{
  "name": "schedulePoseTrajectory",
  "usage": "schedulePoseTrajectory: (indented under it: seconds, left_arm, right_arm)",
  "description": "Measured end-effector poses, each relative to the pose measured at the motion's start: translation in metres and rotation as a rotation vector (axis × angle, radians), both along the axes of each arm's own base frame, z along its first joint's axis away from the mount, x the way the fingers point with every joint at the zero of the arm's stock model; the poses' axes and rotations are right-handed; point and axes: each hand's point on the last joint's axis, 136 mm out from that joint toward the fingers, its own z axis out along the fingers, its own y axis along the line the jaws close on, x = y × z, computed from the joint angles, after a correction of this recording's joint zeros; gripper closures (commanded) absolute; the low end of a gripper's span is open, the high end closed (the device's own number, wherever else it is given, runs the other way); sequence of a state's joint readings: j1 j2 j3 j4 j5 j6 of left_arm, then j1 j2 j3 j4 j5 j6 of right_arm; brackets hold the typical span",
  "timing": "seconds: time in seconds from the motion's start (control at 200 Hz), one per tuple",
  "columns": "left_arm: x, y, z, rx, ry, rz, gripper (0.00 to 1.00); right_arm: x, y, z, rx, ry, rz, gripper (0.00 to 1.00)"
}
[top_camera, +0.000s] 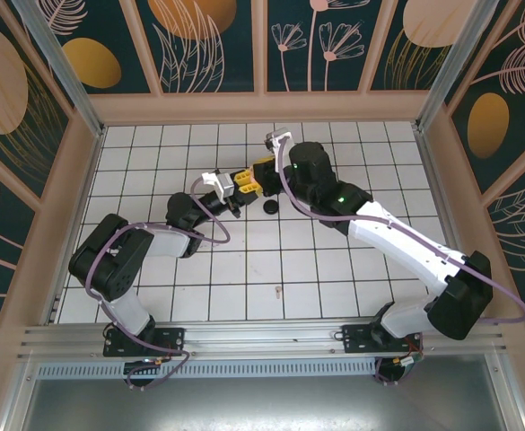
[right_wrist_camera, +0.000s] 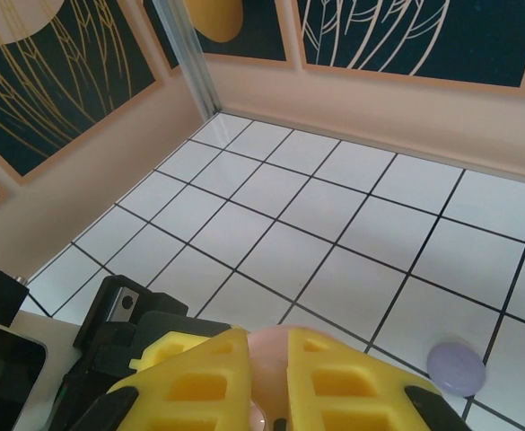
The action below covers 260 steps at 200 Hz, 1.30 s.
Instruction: Insert wireless bluetooth earbuds into charging case
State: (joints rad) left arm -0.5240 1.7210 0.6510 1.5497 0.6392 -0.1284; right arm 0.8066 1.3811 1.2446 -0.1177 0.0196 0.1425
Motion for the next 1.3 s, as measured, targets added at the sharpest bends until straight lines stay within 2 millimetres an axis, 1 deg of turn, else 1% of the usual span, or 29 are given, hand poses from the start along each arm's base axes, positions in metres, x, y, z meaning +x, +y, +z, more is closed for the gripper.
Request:
schedulePoseTrajectory:
  seconds: [0.245, 0.395, 0.571, 0.696, 0.851, 1.301]
  left_arm:
    - [0.0, -0.002, -0.004, 0.009, 0.017, -0.004, 1.0]
    - [0.0, -0.003, -0.005, 0.014, 0.024, -0.007, 1.0]
    - [-0.003, -0.003, -0.001, 0.01, 0.014, -0.013, 1.0]
    - [-0.004, -0.003, 0.001, 0.008, 0.009, -0.014, 1.0]
    - [-0.004, -0.003, 0.0, 0.01, 0.012, -0.015, 1.0]
    - [-0.004, -0.004, 0.0, 0.011, 0.016, -0.015, 1.0]
  right_arm:
    - [0.002, -0.003, -0.005, -0.011, -0.005, -0.026, 0.87]
    - [-0.001, -0.003, -0.007, -0.011, -0.006, -0.022, 0.87]
    - [-0.008, 0.001, -0.003, -0.007, -0.029, 0.0, 0.88]
    - [-0.01, 0.002, 0.0, -0.008, -0.049, 0.006, 0.88]
    - [-0.009, 0.001, -0.001, -0.013, -0.054, -0.002, 0.89]
    - [-0.004, -0.005, -0.002, 0.014, -0.026, -0.043, 0.88]
